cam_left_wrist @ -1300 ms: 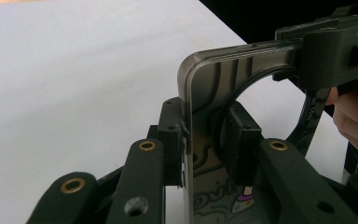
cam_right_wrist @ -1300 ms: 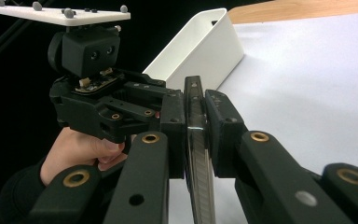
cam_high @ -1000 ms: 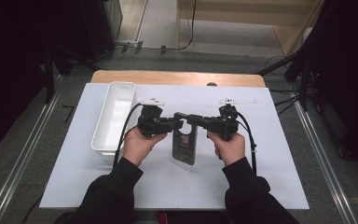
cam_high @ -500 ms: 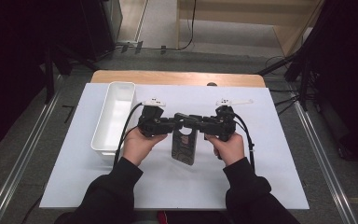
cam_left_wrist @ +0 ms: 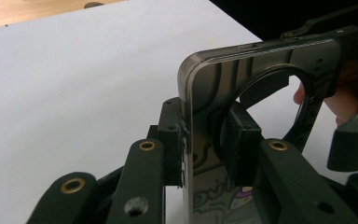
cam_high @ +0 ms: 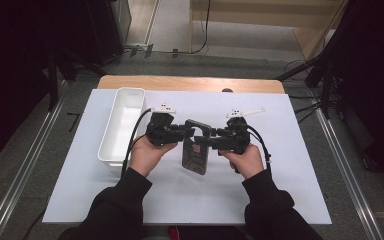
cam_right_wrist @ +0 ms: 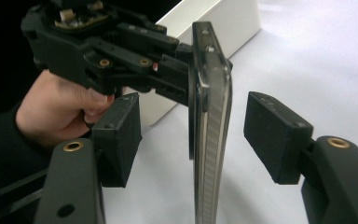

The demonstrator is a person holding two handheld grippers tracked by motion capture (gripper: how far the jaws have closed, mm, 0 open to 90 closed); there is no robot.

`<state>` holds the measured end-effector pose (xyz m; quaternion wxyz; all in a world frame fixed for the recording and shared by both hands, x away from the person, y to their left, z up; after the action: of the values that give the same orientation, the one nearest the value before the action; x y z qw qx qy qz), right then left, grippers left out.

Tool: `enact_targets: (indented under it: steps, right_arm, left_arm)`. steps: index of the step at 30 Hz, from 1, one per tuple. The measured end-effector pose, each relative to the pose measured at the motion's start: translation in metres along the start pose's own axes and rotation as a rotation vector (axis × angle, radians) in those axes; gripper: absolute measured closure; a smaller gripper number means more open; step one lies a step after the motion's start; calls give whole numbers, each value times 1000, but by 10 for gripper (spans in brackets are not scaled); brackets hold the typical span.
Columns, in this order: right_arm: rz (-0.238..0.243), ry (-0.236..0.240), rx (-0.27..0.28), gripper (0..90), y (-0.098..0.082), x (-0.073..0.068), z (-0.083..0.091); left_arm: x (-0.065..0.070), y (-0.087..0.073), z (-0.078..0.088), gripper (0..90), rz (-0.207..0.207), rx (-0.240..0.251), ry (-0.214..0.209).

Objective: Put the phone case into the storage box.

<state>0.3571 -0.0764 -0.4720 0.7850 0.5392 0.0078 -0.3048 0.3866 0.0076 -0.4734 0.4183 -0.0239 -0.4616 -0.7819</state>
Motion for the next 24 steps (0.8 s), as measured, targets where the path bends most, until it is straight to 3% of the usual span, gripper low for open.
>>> enact_targets:
  steps: [13, 24]
  right_arm:
    - [41, 36, -29, 308, -7, -5, 3]
    - [79, 38, -76, 278, -20, -4, 3]
  left_arm:
    - [-2, 3, 6, 708, -13, -4, 19]
    - [-2, 3, 9, 708, -20, -28, 15]
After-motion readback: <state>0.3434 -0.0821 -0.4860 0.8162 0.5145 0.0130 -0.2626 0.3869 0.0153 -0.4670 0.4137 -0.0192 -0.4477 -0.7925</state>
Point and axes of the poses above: each handheld gripper's, and its own axes: z roughly backward along the jaws, y roughly out of its top, x roughly to its right, the point moved 10 cm from there along -z, roughly forward along the jaws, and after that the axes turned 11 degrees about z, right-handed, at the moved point
